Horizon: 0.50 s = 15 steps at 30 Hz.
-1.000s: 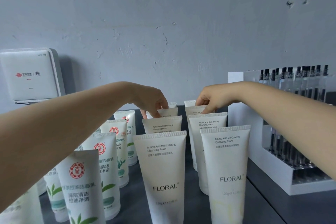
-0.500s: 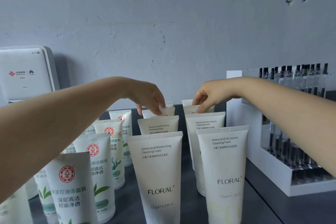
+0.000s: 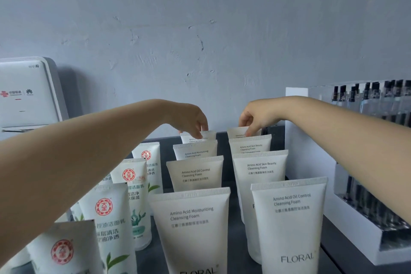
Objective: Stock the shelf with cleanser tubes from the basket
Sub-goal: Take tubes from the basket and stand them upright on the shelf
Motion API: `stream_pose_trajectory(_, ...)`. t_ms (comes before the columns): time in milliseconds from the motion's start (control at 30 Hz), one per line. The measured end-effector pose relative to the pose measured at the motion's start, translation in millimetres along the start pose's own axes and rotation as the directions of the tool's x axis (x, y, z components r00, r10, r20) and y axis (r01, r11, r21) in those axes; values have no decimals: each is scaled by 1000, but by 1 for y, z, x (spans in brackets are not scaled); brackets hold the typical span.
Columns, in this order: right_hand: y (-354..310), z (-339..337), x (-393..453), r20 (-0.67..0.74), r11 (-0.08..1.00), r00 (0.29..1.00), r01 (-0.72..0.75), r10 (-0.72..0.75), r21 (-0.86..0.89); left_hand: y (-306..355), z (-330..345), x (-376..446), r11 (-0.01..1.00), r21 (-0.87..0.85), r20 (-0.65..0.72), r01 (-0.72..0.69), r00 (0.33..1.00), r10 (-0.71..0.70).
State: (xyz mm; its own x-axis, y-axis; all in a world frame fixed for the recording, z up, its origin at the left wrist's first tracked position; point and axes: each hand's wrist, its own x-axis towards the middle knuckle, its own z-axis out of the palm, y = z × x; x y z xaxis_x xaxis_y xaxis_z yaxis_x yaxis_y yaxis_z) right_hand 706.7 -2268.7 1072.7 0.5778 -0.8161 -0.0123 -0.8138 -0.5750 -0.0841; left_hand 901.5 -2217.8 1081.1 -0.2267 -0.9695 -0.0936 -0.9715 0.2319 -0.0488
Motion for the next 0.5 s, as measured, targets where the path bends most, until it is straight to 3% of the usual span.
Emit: stream_pose_trajectory(500,2,9,-3,51,973,994,79,-92,217,-2,11,4,999,-13,-4,38,999,-38)
